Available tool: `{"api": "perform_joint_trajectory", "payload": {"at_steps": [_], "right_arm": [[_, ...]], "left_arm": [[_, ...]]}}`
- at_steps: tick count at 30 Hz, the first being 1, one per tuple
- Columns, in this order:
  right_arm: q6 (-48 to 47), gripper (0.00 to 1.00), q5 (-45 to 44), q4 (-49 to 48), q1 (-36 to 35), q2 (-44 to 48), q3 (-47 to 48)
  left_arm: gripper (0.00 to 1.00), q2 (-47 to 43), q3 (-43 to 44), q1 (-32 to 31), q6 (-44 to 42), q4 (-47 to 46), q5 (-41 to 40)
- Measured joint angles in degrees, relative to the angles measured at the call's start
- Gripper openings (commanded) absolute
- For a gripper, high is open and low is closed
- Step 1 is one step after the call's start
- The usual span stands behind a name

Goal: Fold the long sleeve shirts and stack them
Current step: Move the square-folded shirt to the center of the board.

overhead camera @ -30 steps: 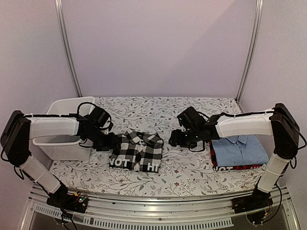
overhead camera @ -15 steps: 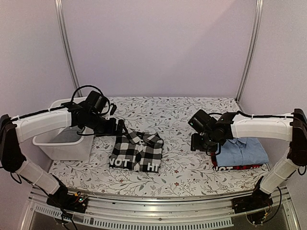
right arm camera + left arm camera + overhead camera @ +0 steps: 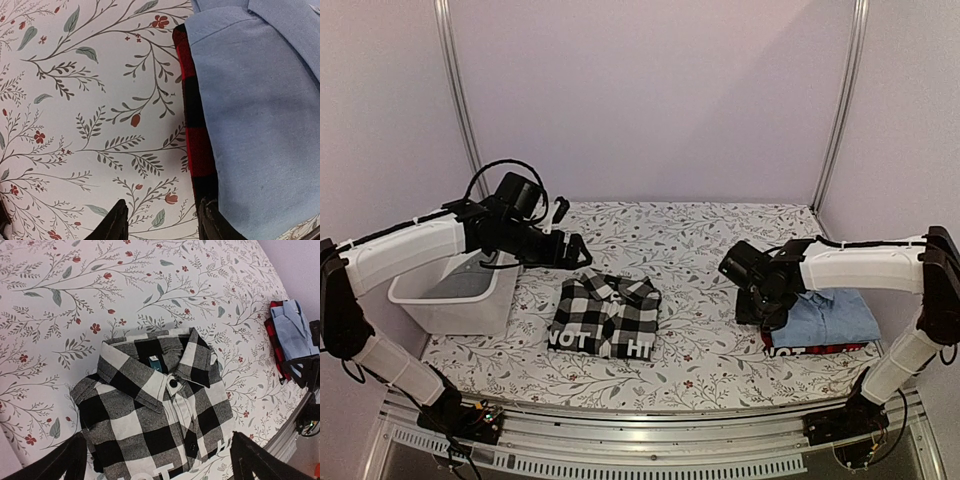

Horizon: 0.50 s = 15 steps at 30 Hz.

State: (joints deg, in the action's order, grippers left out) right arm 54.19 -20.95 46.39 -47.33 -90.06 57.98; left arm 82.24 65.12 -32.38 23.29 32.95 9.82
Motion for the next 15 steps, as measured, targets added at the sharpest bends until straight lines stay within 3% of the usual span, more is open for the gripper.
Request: {"api": "perform_joint_trajectory", "payload": {"at_steps": [11, 15], "right_arm": [[-2.95, 0.43, 0.04, -5.14, 4.98, -3.93, -4.04], [-3.98, 0.38, 0.28, -6.75, 5.14, -6.45, -4.07]], "left_arm": [[1.0, 0.0, 0.31, 0.0, -1.27, 0.87, -0.24], [1.0, 0.0, 0.31, 0.02, -1.27, 0.87, -0.9]]}}
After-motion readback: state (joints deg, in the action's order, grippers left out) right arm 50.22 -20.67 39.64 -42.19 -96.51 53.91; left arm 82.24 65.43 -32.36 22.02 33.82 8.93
